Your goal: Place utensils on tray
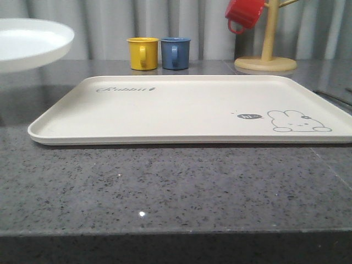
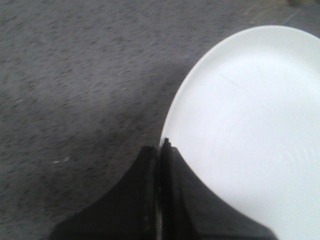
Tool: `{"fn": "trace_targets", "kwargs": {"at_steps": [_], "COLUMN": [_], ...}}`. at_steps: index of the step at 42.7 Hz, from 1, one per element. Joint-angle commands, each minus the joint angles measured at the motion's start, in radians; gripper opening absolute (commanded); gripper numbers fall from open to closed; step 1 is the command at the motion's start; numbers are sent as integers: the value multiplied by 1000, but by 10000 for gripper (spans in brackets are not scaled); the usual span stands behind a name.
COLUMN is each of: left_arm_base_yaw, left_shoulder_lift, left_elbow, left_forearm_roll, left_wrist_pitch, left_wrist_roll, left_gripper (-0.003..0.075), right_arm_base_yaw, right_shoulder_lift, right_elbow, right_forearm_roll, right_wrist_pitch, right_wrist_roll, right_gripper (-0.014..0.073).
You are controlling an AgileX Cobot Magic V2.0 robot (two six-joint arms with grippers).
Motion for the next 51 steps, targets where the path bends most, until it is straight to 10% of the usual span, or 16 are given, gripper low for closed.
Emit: {"fn": "trace_targets", "kwargs": {"at_steps": [1,18,32,43,51], "left_arm_base_yaw": [-74,-408,-459,-459,-476], "left_shoulder_lift": [-41,85,215,215,147], "left_elbow": [-51,-53,-57,-67,-108], "left_forearm_roll": [-67,-67,-79,-75,-28], "left_wrist_pitch": [12,-107,-190,-169,-121], "left_wrist_roll": [1,1,-10,-10,-10], "left_gripper": [-20,-20,-10,354,389], "right_arm_base_yaw": [-4,-4,-4,-4,-4], "right_shoulder_lift": [4,4,4,4,4], "right_elbow": [-31,-31,-31,-31,-31], "right_forearm_roll": [-12,-12,-12,-12,-12], "right_wrist_pitch": [-68,-68,-68,-68,-68], "right_wrist_roll": [-4,-4,-4,-4,-4], "right_gripper": [497,497,497,497,497]}}
